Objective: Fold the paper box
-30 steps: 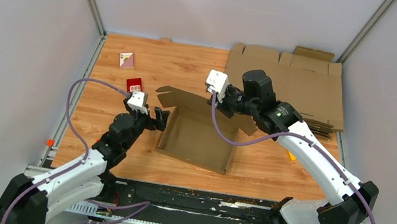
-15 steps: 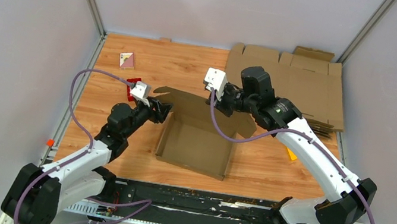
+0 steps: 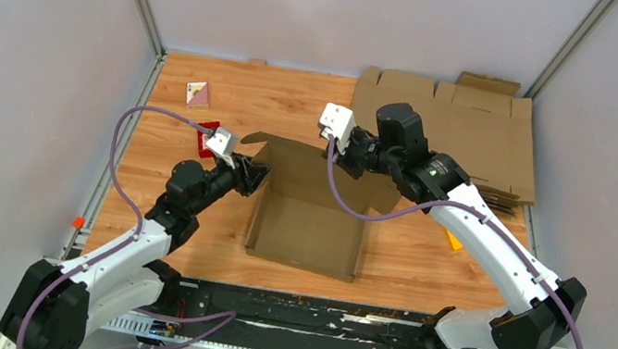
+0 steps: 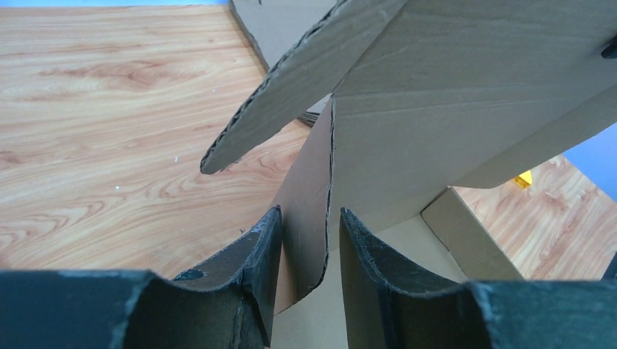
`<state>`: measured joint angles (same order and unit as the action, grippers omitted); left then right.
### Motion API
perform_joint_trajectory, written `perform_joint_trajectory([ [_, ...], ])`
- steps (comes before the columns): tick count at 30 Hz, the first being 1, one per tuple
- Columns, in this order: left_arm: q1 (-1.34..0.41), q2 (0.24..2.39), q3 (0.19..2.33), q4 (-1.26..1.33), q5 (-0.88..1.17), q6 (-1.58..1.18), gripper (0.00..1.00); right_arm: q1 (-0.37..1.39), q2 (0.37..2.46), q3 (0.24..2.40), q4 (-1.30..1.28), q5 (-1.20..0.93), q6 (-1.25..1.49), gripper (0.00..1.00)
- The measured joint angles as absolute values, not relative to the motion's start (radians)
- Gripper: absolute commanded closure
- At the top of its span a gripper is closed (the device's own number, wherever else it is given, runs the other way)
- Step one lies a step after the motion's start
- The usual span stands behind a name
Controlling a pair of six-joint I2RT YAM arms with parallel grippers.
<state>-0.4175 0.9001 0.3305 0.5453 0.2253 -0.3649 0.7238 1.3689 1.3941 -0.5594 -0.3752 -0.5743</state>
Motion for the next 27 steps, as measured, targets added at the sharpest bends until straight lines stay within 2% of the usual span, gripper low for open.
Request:
perform_joint_trajectory([
  [3, -0.418, 0.899, 0.331, 0.543, 0.226, -0.365, 0.58, 0.724, 1.368, 1.392, -0.556, -0.372, -0.574, 1.00],
  [9, -0.419, 0.922, 0.343, 0.532, 0.185, -0.401, 0.72, 0.724, 1.368, 1.392, -0.554, -0.369, -0.574, 1.00],
  [11, -0.418, 0.950, 0.363, 0.520, 0.181, -0.406, 0.73, 0.724, 1.368, 1.392, -0.554, -0.368, -0.574, 1.00],
  [12, -0.416, 0.961, 0.375, 0.512, 0.178, -0.407, 0.72, 0.723, 1.368, 1.392, -0.554, -0.368, -0.574, 1.00],
  [13, -0.416, 0.966, 0.383, 0.505, 0.176, -0.407, 0.65, 0.723, 1.368, 1.392, -0.554, -0.368, -0.574, 1.00],
  [14, -0.416, 0.969, 0.393, 0.488, 0.173, -0.407, 0.54, 0.723, 1.368, 1.392, -0.554, -0.367, -0.573, 1.00],
  [15, -0.416, 0.969, 0.397, 0.482, 0.173, -0.405, 0.49, 0.723, 1.368, 1.392, -0.553, -0.367, -0.571, 1.00],
  [16, -0.416, 0.968, 0.402, 0.467, 0.174, -0.408, 0.48, 0.723, 1.368, 1.392, -0.552, -0.368, -0.570, 1.00],
  [27, -0.418, 0.971, 0.474, 0.243, 0.146, -0.490, 0.73, 0.723, 1.371, 1.392, -0.548, -0.368, -0.570, 1.00],
])
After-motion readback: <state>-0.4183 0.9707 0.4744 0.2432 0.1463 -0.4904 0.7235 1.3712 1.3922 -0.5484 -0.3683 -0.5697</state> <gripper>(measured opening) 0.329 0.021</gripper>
